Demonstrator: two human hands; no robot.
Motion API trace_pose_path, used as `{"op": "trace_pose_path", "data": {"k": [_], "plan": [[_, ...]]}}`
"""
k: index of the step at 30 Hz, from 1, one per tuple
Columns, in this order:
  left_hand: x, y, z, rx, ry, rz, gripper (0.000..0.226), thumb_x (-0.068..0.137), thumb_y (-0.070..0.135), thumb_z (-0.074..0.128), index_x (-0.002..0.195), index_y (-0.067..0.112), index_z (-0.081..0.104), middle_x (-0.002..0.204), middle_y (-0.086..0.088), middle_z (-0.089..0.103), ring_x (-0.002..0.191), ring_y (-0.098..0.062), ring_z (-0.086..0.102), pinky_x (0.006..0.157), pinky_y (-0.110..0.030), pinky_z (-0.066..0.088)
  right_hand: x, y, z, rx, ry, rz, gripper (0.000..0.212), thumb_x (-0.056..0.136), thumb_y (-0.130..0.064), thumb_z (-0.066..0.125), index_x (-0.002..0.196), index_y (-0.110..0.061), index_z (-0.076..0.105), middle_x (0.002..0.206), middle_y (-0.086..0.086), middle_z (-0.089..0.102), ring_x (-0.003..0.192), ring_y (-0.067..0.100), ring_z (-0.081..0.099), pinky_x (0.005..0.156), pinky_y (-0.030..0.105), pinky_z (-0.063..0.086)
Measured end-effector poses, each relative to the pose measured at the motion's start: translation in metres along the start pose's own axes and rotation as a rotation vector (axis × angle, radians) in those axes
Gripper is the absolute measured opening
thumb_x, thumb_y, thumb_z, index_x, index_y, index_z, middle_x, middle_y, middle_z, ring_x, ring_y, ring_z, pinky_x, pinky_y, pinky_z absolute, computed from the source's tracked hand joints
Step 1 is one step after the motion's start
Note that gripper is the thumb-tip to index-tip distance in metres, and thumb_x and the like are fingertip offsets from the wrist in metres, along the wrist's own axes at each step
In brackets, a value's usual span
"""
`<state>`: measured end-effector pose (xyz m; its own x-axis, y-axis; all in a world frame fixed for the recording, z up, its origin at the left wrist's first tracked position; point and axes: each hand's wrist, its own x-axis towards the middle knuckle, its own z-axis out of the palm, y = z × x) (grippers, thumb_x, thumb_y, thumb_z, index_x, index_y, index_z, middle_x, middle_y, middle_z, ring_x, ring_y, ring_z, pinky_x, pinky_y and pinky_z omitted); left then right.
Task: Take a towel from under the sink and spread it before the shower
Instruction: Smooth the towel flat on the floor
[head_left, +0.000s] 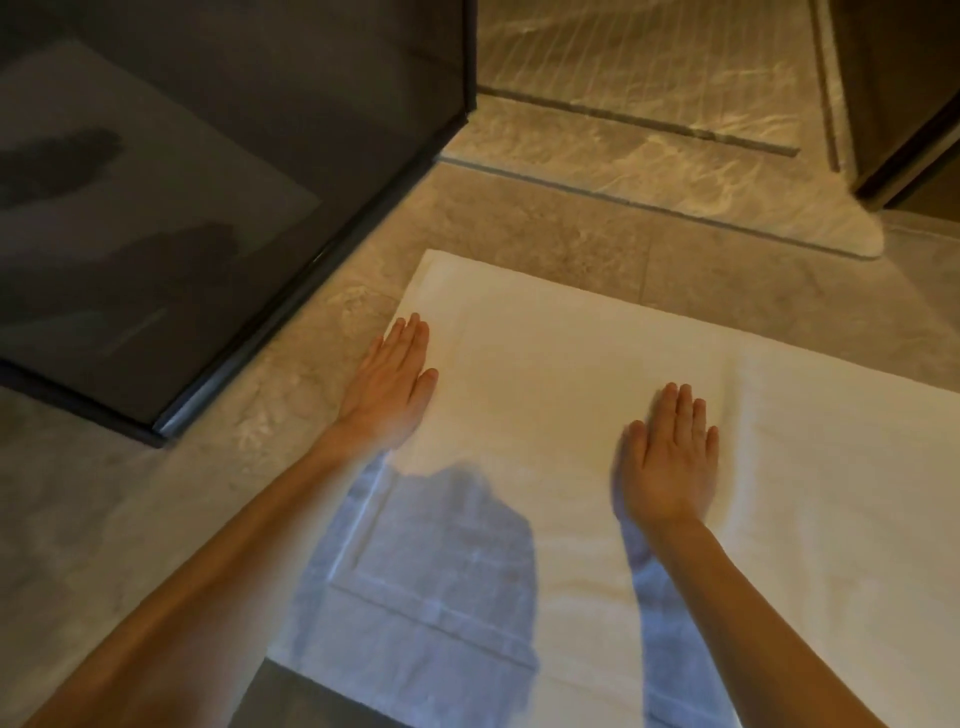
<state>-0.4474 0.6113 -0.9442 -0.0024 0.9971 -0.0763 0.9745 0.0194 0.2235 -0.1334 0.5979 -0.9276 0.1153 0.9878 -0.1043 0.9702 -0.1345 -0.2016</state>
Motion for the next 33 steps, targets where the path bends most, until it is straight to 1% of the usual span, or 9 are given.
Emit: {"op": "trace_pose_path", "data": {"k": [3,5,9,12,14,16,24,30,33], "plan": [[-0.045,0.026,-0.007,-0.016,0.123,0.16,0.057,0.101,0.036,0.022,0.152,0.011,0.019,0.161,-0.007,0.016,0.149,-0.02,0.01,0.12,-0.035,0.003,-0.026,-0.055,-0.009,0.118,0.12,-0.172,0.058,0.103,-0.034,0.014,0.155,-0.009,0.007,0.162,0.006,0.007,0.15,0.023,0.005,0.122,0.037,0.001],[-0.084,0.05,0.007,-0.076,0.107,0.275,0.054,0.101,0.033,0.027,0.151,0.011,0.028,0.159,-0.007,0.025,0.148,-0.022,0.018,0.121,-0.037,0.01,-0.056,-0.096,0.002,0.224,0.064,-0.271,0.06,0.1,-0.035,0.012,0.155,-0.014,0.004,0.162,0.001,0.004,0.15,0.019,0.001,0.12,0.033,-0.004],[-0.111,0.066,0.033,-0.022,-0.022,0.221,0.056,0.096,0.03,0.029,0.148,0.008,0.032,0.154,-0.007,0.035,0.145,-0.024,0.026,0.118,-0.044,0.023,-0.085,-0.131,0.043,0.224,-0.079,-0.306,0.058,0.101,-0.028,0.022,0.155,-0.012,0.009,0.163,0.005,0.009,0.15,0.022,0.002,0.122,0.039,0.002],[-0.111,0.055,0.033,0.048,-0.027,0.209,0.056,0.095,0.029,0.03,0.145,0.003,0.036,0.152,-0.013,0.038,0.141,-0.027,0.034,0.115,-0.044,0.027,-0.085,-0.121,0.059,0.182,-0.083,-0.289,0.055,0.103,-0.029,0.024,0.155,-0.013,0.017,0.162,0.006,0.014,0.15,0.022,0.006,0.122,0.039,0.004],[-0.114,0.043,0.032,0.067,-0.016,0.215,0.056,0.099,0.03,0.026,0.146,0.003,0.034,0.154,-0.014,0.033,0.143,-0.026,0.03,0.117,-0.04,0.025,-0.088,-0.109,0.061,0.129,-0.064,-0.317,0.057,0.102,-0.032,0.025,0.155,-0.014,0.016,0.163,0.005,0.013,0.15,0.021,0.006,0.122,0.038,0.004],[-0.116,0.033,0.031,0.07,-0.013,0.205,0.057,0.1,0.034,0.023,0.15,0.005,0.027,0.158,-0.011,0.024,0.146,-0.023,0.021,0.119,-0.036,0.016,-0.09,-0.092,0.062,0.095,-0.05,-0.316,0.057,0.101,-0.032,0.024,0.156,-0.015,0.015,0.163,0.003,0.011,0.15,0.019,0.005,0.122,0.038,0.004],[-0.125,0.004,0.025,0.073,-0.027,0.144,0.058,0.102,0.035,0.02,0.152,0.007,0.013,0.161,-0.006,0.01,0.149,-0.018,0.01,0.12,-0.028,0.002,-0.102,-0.009,0.049,0.018,-0.023,-0.177,0.06,0.101,-0.036,0.011,0.156,-0.015,0.003,0.162,0.0,0.0,0.15,0.016,-0.001,0.122,0.037,0.001],[-0.144,-0.042,0.017,-0.038,-0.02,0.004,0.057,0.104,0.042,0.017,0.154,0.025,-0.003,0.162,0.01,-0.005,0.148,-0.005,-0.003,0.117,-0.018,-0.008,-0.114,0.045,0.034,0.014,0.002,-0.067,0.06,0.1,-0.037,0.012,0.156,-0.014,0.007,0.163,0.003,0.008,0.15,0.018,0.006,0.121,0.038,0.005],[-0.144,-0.045,0.011,0.039,-0.048,0.007,0.058,0.103,0.043,0.012,0.154,0.019,-0.002,0.163,0.003,-0.004,0.148,-0.006,-0.008,0.117,-0.021,-0.011,-0.112,0.045,0.028,0.008,-0.021,-0.054,0.062,0.099,-0.037,0.01,0.155,-0.013,0.005,0.163,0.006,0.006,0.15,0.02,0.004,0.122,0.04,0.005]]}}
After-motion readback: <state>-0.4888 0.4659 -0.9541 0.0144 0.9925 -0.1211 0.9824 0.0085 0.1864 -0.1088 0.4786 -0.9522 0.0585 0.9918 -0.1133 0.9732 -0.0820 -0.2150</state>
